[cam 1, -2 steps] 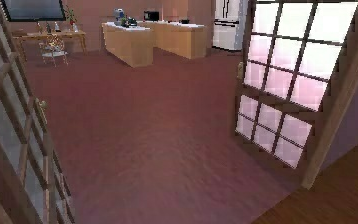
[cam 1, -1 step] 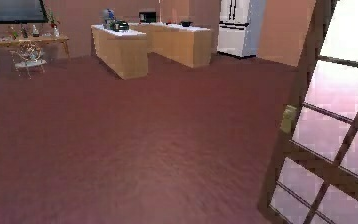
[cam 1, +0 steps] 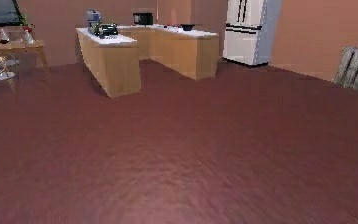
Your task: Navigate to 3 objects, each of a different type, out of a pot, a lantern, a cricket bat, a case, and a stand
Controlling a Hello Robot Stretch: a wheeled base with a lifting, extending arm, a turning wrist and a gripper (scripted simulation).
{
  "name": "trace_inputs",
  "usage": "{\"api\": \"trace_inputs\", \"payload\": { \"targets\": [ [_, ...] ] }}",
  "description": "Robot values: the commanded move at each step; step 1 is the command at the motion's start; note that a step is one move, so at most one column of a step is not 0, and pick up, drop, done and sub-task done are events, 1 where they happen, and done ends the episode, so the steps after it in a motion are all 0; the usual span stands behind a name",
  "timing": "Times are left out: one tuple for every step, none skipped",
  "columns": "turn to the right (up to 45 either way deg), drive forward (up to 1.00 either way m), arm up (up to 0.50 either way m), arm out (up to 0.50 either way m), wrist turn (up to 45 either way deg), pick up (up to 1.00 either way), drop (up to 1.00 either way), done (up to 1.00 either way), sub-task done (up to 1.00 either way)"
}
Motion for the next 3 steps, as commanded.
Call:
{"api": "trace_inputs", "payload": {
  "targets": [
    [0.0, 1.0, 0.0, 0.0, 0.0, 0.0, 0.0, 0.0, 0.0],
    [0.0, 1.0, 0.0, 0.0, 0.0, 0.0, 0.0, 0.0, 0.0],
    [-3.0, 0.0, 0.0, 0.0, 0.0, 0.0, 0.0, 0.0, 0.0]
  ]
}}
